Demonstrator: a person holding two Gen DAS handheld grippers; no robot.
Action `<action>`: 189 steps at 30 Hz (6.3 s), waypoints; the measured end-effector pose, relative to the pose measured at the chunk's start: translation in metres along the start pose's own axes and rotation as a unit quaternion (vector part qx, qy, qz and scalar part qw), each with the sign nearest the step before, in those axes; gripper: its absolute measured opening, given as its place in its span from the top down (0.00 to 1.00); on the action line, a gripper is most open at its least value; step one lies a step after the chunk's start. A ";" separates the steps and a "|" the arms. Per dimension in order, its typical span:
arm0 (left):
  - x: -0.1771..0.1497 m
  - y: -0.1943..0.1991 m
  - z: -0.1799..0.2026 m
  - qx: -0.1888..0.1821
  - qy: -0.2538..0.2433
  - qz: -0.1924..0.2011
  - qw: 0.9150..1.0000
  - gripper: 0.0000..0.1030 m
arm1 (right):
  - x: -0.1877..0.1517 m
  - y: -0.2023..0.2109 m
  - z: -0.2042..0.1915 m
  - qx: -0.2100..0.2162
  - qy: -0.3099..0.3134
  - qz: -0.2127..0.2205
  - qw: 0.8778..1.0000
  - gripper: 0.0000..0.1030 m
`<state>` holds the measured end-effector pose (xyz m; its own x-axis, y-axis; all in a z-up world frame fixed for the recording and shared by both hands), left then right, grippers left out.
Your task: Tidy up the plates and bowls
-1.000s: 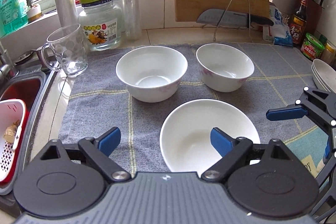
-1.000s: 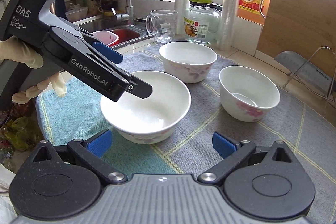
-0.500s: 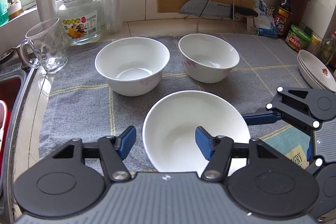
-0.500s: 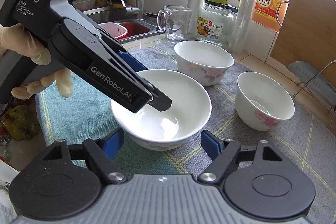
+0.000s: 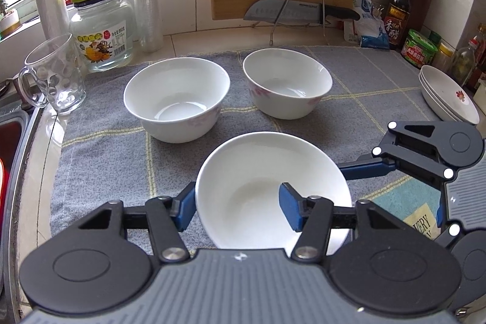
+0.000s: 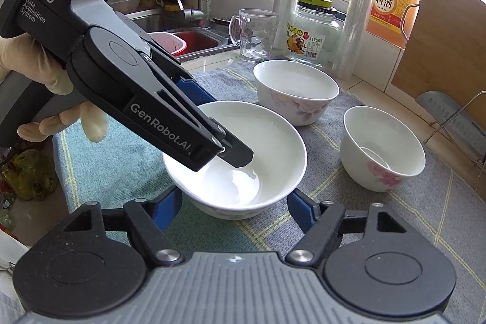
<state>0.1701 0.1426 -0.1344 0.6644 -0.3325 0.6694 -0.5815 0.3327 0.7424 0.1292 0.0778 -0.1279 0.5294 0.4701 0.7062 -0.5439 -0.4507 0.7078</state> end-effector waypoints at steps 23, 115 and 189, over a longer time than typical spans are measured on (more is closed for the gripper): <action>0.006 -0.014 0.038 -0.048 -0.032 -0.011 0.998 0.41 | -0.023 0.027 0.017 -0.020 -0.027 -0.007 0.999 0.21; 0.064 -0.087 0.066 0.077 -0.007 0.070 0.995 0.03 | 0.031 0.018 0.189 0.016 -0.106 -0.035 0.994 0.00; 0.053 -0.013 0.136 0.005 -0.072 0.073 0.995 0.17 | 0.026 0.065 0.157 0.064 -0.124 -0.030 0.990 0.23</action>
<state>0.1487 0.0004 -0.1045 0.4998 -0.4042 0.7660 -0.6713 0.3780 0.6375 0.2099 -0.0589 -0.0611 0.7106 0.3060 0.6336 -0.4281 -0.5266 0.7345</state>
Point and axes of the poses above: each gripper's, at about its wrist camera, not at the fingertips, and y roughly against the way its jaws point, z to its right, x to its top, the point moved 8 cm from there along -y, roughly the way its jaws point, and after that the axes turned 3 degrees about -y, right-handed, at the moved point
